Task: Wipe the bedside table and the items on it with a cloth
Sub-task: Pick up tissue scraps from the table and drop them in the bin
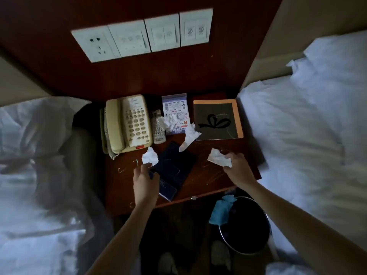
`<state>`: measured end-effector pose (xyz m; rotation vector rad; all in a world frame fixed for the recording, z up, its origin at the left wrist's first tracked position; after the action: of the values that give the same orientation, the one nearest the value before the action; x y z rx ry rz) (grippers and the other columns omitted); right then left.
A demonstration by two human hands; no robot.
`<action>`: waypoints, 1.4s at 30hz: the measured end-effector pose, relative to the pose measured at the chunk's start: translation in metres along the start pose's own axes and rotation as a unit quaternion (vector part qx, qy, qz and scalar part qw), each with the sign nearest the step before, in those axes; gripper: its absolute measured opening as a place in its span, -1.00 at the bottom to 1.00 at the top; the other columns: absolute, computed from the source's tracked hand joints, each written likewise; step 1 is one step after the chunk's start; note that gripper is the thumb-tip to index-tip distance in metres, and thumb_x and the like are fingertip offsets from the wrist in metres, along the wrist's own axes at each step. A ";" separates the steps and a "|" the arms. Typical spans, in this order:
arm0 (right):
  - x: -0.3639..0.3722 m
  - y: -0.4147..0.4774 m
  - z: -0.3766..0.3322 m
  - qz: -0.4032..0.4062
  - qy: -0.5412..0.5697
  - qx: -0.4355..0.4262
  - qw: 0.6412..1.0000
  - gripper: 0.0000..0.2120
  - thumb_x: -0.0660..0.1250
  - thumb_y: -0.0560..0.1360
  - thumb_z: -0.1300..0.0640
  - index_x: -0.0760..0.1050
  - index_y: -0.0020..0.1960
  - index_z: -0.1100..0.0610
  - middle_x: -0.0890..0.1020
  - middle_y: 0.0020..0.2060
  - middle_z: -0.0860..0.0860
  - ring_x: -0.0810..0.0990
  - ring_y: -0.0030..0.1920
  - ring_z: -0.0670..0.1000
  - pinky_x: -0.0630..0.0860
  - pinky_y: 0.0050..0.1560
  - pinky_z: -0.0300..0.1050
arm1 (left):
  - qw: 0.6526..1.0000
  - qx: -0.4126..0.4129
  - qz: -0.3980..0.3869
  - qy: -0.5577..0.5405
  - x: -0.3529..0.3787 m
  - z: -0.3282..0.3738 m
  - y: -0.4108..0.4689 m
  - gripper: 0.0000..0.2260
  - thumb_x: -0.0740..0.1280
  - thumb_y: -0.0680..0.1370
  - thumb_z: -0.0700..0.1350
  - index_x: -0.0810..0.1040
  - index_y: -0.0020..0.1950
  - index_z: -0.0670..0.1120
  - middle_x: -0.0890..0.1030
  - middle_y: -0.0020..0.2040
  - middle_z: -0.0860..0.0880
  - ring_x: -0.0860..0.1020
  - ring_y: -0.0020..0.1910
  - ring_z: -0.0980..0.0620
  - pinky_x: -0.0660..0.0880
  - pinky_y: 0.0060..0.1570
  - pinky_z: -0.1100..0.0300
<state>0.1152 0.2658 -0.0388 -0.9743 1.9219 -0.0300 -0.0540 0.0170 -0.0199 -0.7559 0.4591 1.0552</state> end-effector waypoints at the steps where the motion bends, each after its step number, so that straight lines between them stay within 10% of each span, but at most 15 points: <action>1: 0.003 0.004 0.000 0.001 -0.015 -0.005 1.000 -0.65 0.31 0.48 0.24 0.41 0.25 0.14 0.38 0.21 0.14 0.50 -0.04 0.07 0.41 -0.12 -0.14 | 1.000 0.007 0.001 0.023 0.001 -0.001 0.007 -0.67 0.27 0.53 -0.24 0.43 0.30 -0.13 0.38 0.26 -0.18 0.46 0.13 -0.10 0.48 0.04 0.07; 20: 0.028 0.034 0.009 0.051 -0.138 -0.074 0.986 -0.83 0.20 0.55 0.16 0.43 0.12 0.18 0.55 0.04 0.08 0.57 -0.05 0.04 0.30 -0.31 -0.24 | 0.982 0.068 0.046 0.170 0.028 -0.002 0.061 -0.80 0.21 0.55 -0.30 0.57 0.11 -0.23 0.53 0.11 -0.23 0.51 0.05 -0.22 0.42 0.05 -0.05; 28: 0.017 -0.002 0.002 0.110 0.171 -0.029 0.979 -0.74 0.27 0.54 -0.01 0.40 -0.26 0.10 0.46 -0.51 -0.07 0.45 -0.57 -0.22 0.31 -0.56 -0.40 | 0.986 0.098 0.101 0.094 0.019 0.018 0.037 -0.86 0.19 0.58 -0.28 0.52 0.05 -0.26 0.52 0.03 -0.23 0.47 -0.07 -0.15 0.42 -0.06 0.00; 32: 0.018 -0.029 0.014 0.084 0.245 0.024 0.966 -0.82 0.35 0.47 0.22 0.43 -0.28 0.07 0.51 -0.44 -0.07 0.48 -0.50 -0.26 0.35 -0.48 -0.42 | 0.991 0.126 0.034 0.019 0.045 0.048 -0.005 -0.88 0.22 0.57 -0.29 0.53 0.05 -0.20 0.52 0.04 -0.14 0.44 -0.09 0.05 0.29 -0.22 0.38; 42: 0.043 -0.095 0.140 0.047 0.367 0.275 0.887 -0.82 0.24 0.49 0.35 0.52 -0.24 0.18 0.54 -0.47 0.08 0.49 -0.52 -0.03 0.40 -0.50 -0.20 | 0.981 0.074 -0.170 -0.056 0.147 0.053 -0.094 -0.83 0.29 0.53 -0.28 0.57 -0.09 -0.01 0.59 -0.09 0.03 0.56 -0.10 0.15 0.47 -0.17 0.41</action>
<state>0.2690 0.2237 -0.1098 -0.4978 2.4230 -0.9593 0.0942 0.1189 -0.0510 -0.6130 0.2935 0.7303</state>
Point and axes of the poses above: each hand's wrist, its own y-axis towards the middle knuckle, its own x-axis out of the palm, z = x × y, the point moved 6 cm from there along y, towards the middle knuckle
